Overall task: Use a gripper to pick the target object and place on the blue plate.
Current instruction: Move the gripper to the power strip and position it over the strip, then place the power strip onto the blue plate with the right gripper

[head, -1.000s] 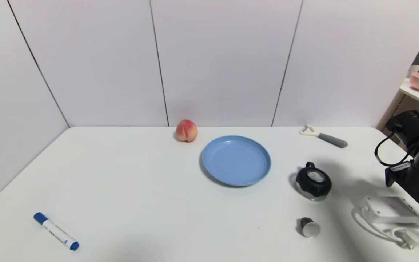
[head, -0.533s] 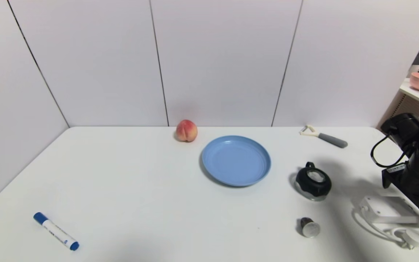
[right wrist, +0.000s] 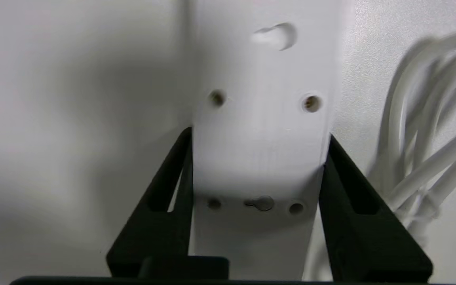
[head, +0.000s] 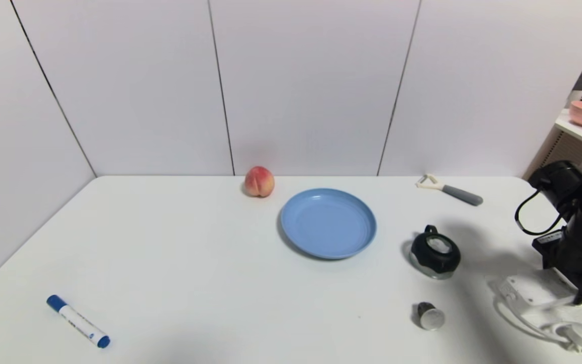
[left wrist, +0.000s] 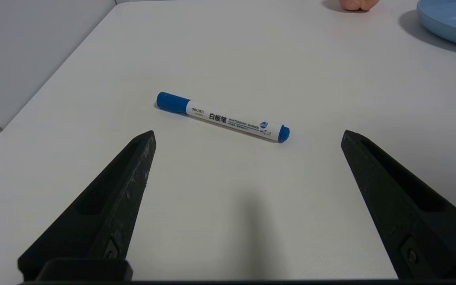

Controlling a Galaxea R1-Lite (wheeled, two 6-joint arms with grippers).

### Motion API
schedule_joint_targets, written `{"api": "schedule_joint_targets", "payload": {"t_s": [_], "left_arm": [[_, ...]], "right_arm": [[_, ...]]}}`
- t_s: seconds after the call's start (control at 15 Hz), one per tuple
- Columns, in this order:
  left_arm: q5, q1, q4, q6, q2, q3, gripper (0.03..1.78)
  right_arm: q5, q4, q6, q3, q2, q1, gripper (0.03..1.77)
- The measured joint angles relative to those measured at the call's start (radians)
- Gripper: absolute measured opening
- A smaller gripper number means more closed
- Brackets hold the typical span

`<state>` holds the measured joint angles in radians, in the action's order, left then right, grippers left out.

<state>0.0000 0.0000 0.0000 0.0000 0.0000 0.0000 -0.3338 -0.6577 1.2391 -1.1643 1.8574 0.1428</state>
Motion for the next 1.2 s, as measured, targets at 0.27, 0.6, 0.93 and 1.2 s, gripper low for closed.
{"api": "schedule_joint_targets", "payload": {"t_s": [0.27, 0.6, 0.93, 1.2], "left_arm": [[0.0, 0.0, 0.0, 0.0, 0.0, 0.0, 1.69], [0.0, 0.0, 0.0, 0.0, 0.0, 0.0, 1.69], [0.0, 0.0, 0.0, 0.0, 0.0, 0.0, 1.69], [0.0, 0.0, 0.0, 0.0, 0.0, 0.0, 1.69]], "right_arm": [[0.001, -0.001, -0.011, -0.011, -0.006, 0.019, 0.85], [0.001, -0.004, -0.031, -0.049, -0.041, 0.028, 0.85], [0.0, -0.009, -0.069, -0.131, -0.096, 0.019, 0.85], [-0.001, -0.018, -0.128, -0.212, -0.153, -0.062, 0.85]]}}
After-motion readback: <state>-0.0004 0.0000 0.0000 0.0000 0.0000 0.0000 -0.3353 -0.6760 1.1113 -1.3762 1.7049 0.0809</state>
